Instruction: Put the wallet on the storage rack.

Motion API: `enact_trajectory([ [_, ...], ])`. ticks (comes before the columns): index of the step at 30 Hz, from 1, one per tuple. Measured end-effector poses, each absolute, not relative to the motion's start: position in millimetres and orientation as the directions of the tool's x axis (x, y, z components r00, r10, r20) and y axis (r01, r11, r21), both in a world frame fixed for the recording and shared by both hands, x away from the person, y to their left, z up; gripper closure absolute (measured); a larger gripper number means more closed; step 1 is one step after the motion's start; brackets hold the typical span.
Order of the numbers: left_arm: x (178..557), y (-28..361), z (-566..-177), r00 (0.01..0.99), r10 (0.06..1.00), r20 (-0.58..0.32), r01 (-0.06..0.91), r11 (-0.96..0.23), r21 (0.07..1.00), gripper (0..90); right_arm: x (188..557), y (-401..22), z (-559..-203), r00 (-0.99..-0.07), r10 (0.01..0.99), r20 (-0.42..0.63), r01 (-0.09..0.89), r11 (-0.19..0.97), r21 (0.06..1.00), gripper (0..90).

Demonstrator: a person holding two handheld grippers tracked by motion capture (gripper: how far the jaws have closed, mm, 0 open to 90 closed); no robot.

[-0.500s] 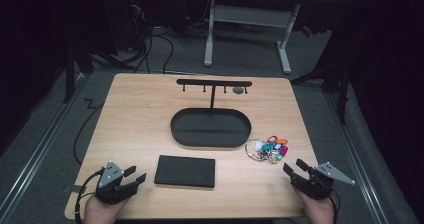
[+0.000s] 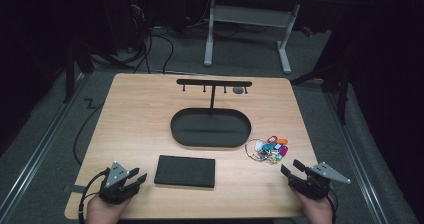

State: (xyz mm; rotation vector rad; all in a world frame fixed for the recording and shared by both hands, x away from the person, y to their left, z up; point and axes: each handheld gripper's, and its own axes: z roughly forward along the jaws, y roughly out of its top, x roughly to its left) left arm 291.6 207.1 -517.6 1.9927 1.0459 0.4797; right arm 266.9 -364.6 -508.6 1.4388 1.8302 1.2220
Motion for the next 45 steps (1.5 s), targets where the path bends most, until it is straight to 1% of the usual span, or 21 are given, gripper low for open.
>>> enact_trajectory([
  [2,292,207,-517,0.579,0.815,-0.039,0.499,-0.315,0.807,67.0,267,-364,-509,-0.311,0.943,0.122,0.485,0.047,0.873,40.7],
  [3,292,208,-518,0.577,0.816,-0.031,0.499,-0.323,0.804,68.7,269,-361,-510,-0.328,0.939,0.100,0.479,0.075,0.874,42.5],
  [10,294,204,-522,0.583,0.812,-0.024,0.515,-0.347,0.784,76.2,271,-353,-512,-0.372,0.927,0.054,0.454,0.131,0.882,44.4],
  [14,294,200,-524,0.598,0.801,-0.013,0.514,-0.371,0.774,80.1,272,-352,-513,-0.377,0.924,0.066,0.465,0.127,0.876,44.1],
  [23,295,189,-527,0.621,0.784,0.009,0.505,-0.408,0.761,85.9,272,-350,-515,-0.384,0.921,0.065,0.480,0.139,0.866,43.4],
  [32,290,174,-529,0.671,0.741,0.038,0.480,-0.472,0.740,89.1,273,-350,-516,-0.386,0.920,0.060,0.482,0.146,0.864,43.6],
  [36,285,172,-529,0.688,0.725,0.032,0.472,-0.481,0.739,88.8,273,-351,-516,-0.388,0.920,0.059,0.482,0.148,0.864,43.7],
  [40,278,167,-527,0.717,0.697,0.033,0.450,-0.498,0.741,88.4,273,-351,-516,-0.388,0.920,0.059,0.484,0.149,0.863,43.8],
  [41,271,161,-525,0.739,0.672,0.041,0.428,-0.516,0.743,88.3,273,-351,-516,-0.390,0.919,0.054,0.481,0.153,0.863,43.8],
  [42,271,161,-525,0.739,0.672,0.041,0.428,-0.516,0.743,88.2,272,-351,-516,-0.389,0.920,0.055,0.482,0.152,0.863,43.8],
  [44,262,148,-522,0.776,0.628,0.056,0.387,-0.544,0.744,87.8,273,-351,-516,-0.388,0.920,0.058,0.483,0.149,0.863,43.8],
  [45,262,148,-522,0.776,0.628,0.056,0.387,-0.544,0.744,87.4,273,-351,-516,-0.388,0.920,0.058,0.483,0.149,0.863,43.8],
])
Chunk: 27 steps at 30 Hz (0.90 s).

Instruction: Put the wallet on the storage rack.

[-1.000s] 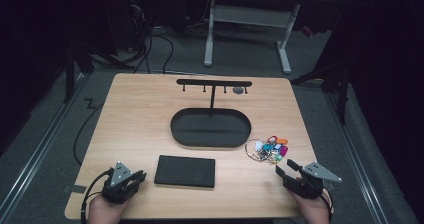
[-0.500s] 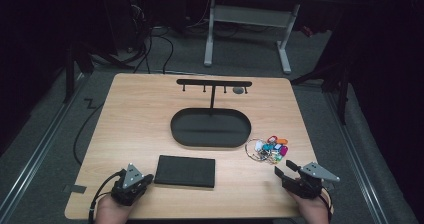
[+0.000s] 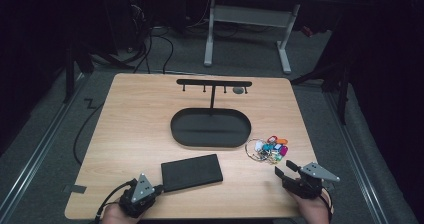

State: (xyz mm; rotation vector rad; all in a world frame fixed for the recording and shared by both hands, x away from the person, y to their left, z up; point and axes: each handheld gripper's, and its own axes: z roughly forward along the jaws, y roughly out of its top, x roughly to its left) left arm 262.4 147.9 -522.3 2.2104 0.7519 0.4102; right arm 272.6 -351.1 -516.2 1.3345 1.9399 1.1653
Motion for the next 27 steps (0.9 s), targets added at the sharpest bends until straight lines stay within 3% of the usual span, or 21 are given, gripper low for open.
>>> enact_trajectory([
  [8,244,112,-521,0.862,0.499,0.082,0.285,-0.613,0.737,80.9,273,-350,-517,-0.391,0.919,0.060,0.487,0.151,0.860,43.8],
  [13,243,118,-514,0.860,0.505,0.076,0.275,-0.583,0.764,77.6,273,-353,-517,-0.387,0.920,0.058,0.485,0.150,0.862,43.8],
  [19,245,113,-512,0.823,0.549,0.143,0.248,-0.575,0.780,54.0,274,-351,-518,-0.388,0.920,0.061,0.492,0.150,0.858,43.8],
  [27,265,73,-514,0.840,0.485,0.242,0.163,-0.652,0.740,48.1,276,-348,-519,-0.397,0.916,0.055,0.493,0.162,0.855,43.8],
])
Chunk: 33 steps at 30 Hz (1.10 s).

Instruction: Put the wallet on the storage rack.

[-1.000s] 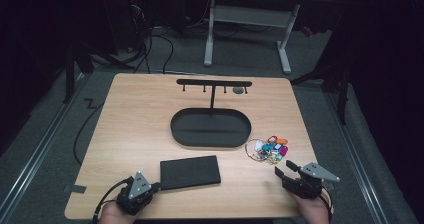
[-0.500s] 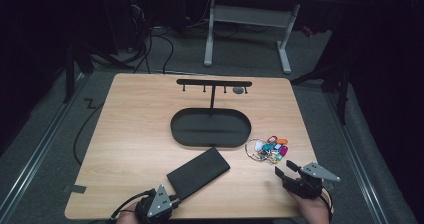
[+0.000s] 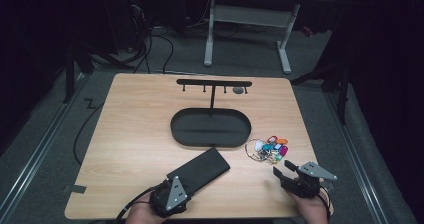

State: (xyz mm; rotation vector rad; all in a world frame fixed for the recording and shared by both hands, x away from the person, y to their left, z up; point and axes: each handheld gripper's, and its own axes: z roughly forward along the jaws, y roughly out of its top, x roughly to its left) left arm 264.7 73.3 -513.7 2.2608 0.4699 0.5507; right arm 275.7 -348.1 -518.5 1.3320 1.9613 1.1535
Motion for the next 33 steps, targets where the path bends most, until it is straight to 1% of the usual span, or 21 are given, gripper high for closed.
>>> enact_trajectory([
  [3,268,66,-514,0.841,0.471,0.267,0.143,-0.669,0.729,48.1,275,-350,-519,-0.387,0.920,0.063,0.498,0.151,0.854,43.9],
  [8,263,67,-520,0.845,0.450,0.289,0.122,-0.688,0.715,48.4,274,-353,-520,-0.381,0.923,0.064,0.500,0.148,0.853,43.9],
  [13,254,66,-528,0.823,0.422,0.381,0.067,-0.737,0.672,47.6,273,-352,-519,-0.380,0.923,0.062,0.497,0.147,0.855,43.9],
  [15,252,66,-530,0.810,0.430,0.399,0.060,-0.737,0.673,49.5,272,-351,-519,-0.383,0.922,0.060,0.496,0.150,0.855,43.9],
  [20,251,67,-531,0.805,0.434,0.403,0.059,-0.735,0.675,52.2,273,-351,-519,-0.384,0.921,0.064,0.496,0.147,0.856,43.9],
  [27,254,71,-528,0.826,0.432,0.361,0.071,-0.716,0.694,65.5,275,-350,-519,-0.396,0.916,0.065,0.494,0.153,0.856,43.9],
  [28,254,71,-527,0.828,0.434,0.354,0.075,-0.713,0.697,65.5,275,-351,-519,-0.395,0.916,0.066,0.494,0.152,0.856,43.9],
  [30,255,72,-527,0.829,0.439,0.346,0.082,-0.708,0.701,69.2,275,-351,-519,-0.393,0.917,0.072,0.495,0.145,0.857,43.9],
  [33,255,74,-526,0.829,0.448,0.336,0.091,-0.700,0.708,71.0,275,-352,-519,-0.393,0.917,0.074,0.496,0.143,0.856,43.9],
])
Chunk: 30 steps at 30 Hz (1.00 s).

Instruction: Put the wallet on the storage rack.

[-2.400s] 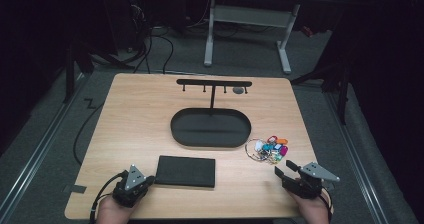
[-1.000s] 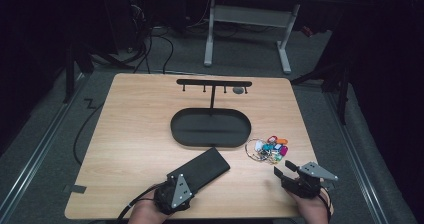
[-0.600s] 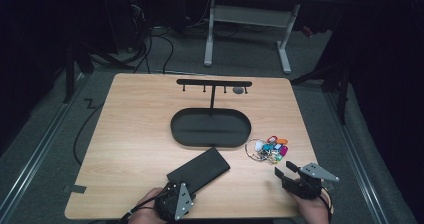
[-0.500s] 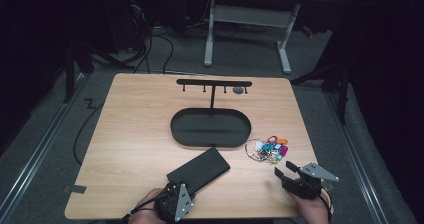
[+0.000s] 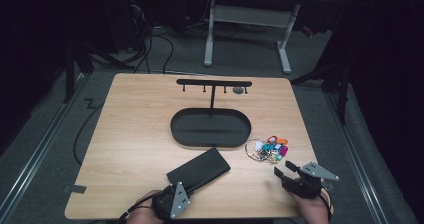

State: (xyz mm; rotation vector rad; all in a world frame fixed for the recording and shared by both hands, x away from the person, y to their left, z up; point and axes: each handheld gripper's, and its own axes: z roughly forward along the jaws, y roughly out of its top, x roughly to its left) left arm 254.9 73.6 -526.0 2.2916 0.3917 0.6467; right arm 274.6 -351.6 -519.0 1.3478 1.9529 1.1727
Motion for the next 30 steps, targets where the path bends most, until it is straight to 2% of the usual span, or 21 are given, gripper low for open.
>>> enact_trajectory([
  [7,255,85,-515,0.814,0.505,0.286,0.122,-0.631,0.766,78.3,274,-354,-519,-0.388,0.918,0.081,0.498,0.135,0.857,43.9],
  [11,256,92,-511,0.810,0.521,0.268,0.128,-0.603,0.787,79.2,274,-354,-519,-0.389,0.917,0.082,0.499,0.135,0.856,44.0],
  [12,256,95,-509,0.817,0.526,0.238,0.144,-0.585,0.798,79.5,274,-354,-519,-0.391,0.917,0.081,0.498,0.137,0.857,44.0],
  [20,257,108,-502,0.811,0.560,0.168,0.173,-0.505,0.846,80.3,275,-353,-519,-0.392,0.916,0.081,0.496,0.136,0.857,44.0],
  [30,248,130,-496,0.792,0.602,0.104,0.219,-0.438,0.872,80.9,288,-340,-516,-0.423,0.903,0.078,0.472,0.146,0.870,44.0],
])
